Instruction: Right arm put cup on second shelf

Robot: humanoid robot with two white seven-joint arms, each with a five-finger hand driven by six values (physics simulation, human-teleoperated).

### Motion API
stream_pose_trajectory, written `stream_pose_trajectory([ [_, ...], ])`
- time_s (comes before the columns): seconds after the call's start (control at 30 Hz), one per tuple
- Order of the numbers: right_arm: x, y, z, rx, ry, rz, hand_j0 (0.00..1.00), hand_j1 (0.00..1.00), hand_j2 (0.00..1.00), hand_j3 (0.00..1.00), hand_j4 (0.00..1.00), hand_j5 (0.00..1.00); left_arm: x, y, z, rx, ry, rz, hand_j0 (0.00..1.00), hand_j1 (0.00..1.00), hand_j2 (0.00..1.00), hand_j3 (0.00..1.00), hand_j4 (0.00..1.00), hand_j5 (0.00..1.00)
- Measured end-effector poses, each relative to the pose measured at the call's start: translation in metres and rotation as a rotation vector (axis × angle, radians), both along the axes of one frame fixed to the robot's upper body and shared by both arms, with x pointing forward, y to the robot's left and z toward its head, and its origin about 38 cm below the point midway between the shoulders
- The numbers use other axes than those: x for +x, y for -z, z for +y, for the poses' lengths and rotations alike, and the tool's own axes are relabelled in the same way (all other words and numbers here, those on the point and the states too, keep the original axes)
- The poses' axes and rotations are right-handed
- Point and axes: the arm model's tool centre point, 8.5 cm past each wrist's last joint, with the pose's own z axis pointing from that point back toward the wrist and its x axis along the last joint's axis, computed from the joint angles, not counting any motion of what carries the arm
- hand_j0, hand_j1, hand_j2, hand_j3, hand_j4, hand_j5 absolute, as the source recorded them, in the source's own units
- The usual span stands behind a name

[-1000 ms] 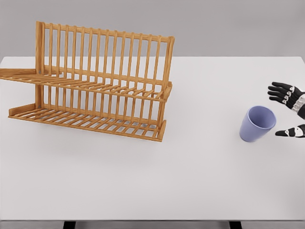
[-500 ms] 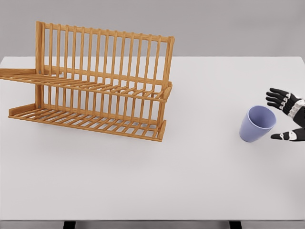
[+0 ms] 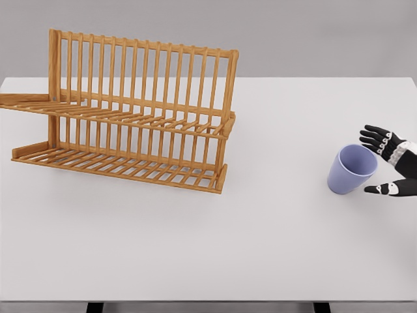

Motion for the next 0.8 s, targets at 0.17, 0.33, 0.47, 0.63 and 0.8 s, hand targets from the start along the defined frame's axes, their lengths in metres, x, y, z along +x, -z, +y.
stream_pose_trajectory([
  [0.17,0.001,0.007,-0.004,0.025,0.038,-0.004,1.0,1.0,1.0,1.0,1.0,1.0,0.0,0.0,0.0,0.0,0.0,0.0,1.0,1.0,1.0,1.0,1.0,1.0],
  [0.33,0.001,0.01,-0.002,0.044,0.046,-0.008,1.0,1.0,1.0,1.0,1.0,1.0,0.0,0.0,0.0,0.0,0.0,0.0,1.0,1.0,1.0,1.0,1.0,1.0],
  [0.47,0.001,0.015,0.003,0.055,0.044,-0.007,1.0,1.0,1.0,1.0,1.0,1.0,0.0,0.0,0.0,0.0,0.0,0.0,1.0,1.0,1.0,1.0,1.0,1.0],
  [0.63,0.0,0.019,0.006,0.06,0.042,-0.002,1.0,1.0,1.0,1.0,1.0,1.0,0.0,0.0,0.0,0.0,0.0,0.0,1.0,1.0,1.0,1.0,1.0,1.0],
  [0.8,0.0,0.025,0.012,0.065,0.037,0.003,1.0,1.0,1.0,1.0,1.0,1.0,0.0,0.0,0.0,0.0,0.0,0.0,1.0,1.0,1.0,1.0,1.0,1.0],
])
